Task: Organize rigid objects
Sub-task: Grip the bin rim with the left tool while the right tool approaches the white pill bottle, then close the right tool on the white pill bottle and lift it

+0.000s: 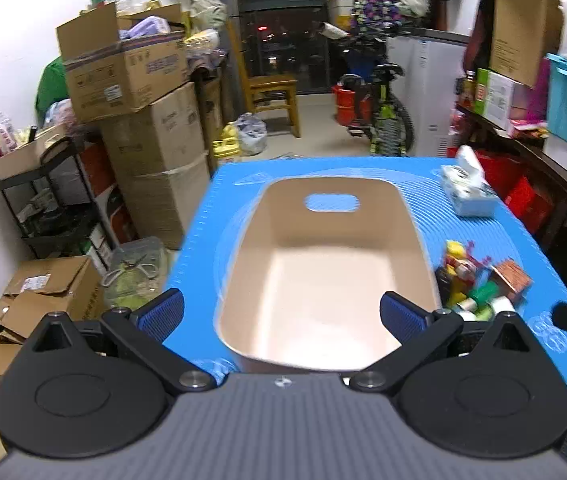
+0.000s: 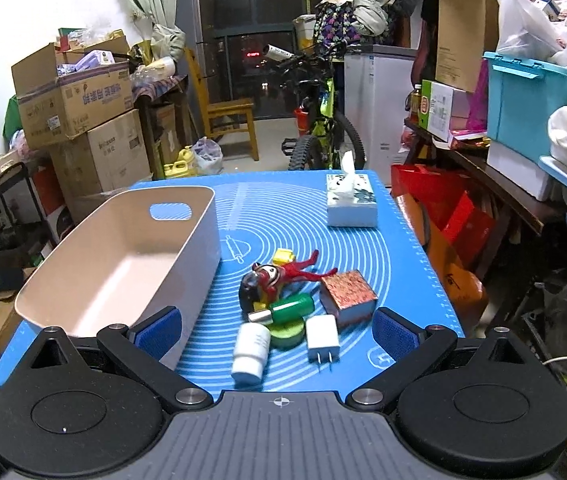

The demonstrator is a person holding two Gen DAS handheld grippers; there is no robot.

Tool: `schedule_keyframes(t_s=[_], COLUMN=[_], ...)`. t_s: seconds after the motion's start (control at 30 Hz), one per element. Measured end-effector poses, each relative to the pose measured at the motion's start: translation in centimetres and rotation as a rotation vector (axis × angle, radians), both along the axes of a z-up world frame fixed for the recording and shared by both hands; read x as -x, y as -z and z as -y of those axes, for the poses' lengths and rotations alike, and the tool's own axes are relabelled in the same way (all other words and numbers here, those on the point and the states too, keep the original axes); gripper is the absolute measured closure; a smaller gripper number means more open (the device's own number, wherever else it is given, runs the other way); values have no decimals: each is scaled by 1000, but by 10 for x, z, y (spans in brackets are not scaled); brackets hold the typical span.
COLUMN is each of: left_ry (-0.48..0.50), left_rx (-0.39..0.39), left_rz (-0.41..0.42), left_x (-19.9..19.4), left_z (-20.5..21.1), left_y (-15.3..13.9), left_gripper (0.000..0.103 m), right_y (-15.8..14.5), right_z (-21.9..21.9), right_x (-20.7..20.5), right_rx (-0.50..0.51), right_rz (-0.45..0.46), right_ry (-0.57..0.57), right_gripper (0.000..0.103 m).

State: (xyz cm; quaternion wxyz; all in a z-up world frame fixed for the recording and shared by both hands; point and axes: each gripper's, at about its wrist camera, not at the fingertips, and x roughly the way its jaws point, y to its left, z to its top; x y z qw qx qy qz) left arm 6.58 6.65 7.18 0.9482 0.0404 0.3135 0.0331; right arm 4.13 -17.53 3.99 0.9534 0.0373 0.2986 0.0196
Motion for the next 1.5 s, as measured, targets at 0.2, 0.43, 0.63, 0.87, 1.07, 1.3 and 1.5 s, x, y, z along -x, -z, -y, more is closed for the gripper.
schedule_keyframes(t_s=[0.2,0.43,0.63,0.87,1.07,1.3,1.5], left_ry=[-55,-72,-32,0,-1,-1,15], left_rx=[38,-15,42,66,84,135,158], left_rz=[-58,-112,-208,-316,-391,-436,-446], left_x=[-34,-70,-97,-104,-113,-118,-120], left_z=[-34,-56,-63,-68,-75,-84,-80], left_y=[4,21,37,60,73,78,78], left_gripper=[0,1,15,32,61,84,99], right_y=[15,49,78,101,108,117,124], right_z=[-6,-11,-15,-23,-39,-45,-49], right_x=[-35,-83,-111,-123,-128,-136,-141], right_rx=[0,15,21,27,59,78,75], right_rz=[-52,-177,-281,-365,-393,-433,-438], right_ry=[1,-1,-5,-43,-91,-81,-96], right_gripper=[3,3,6,17,26,40,53])
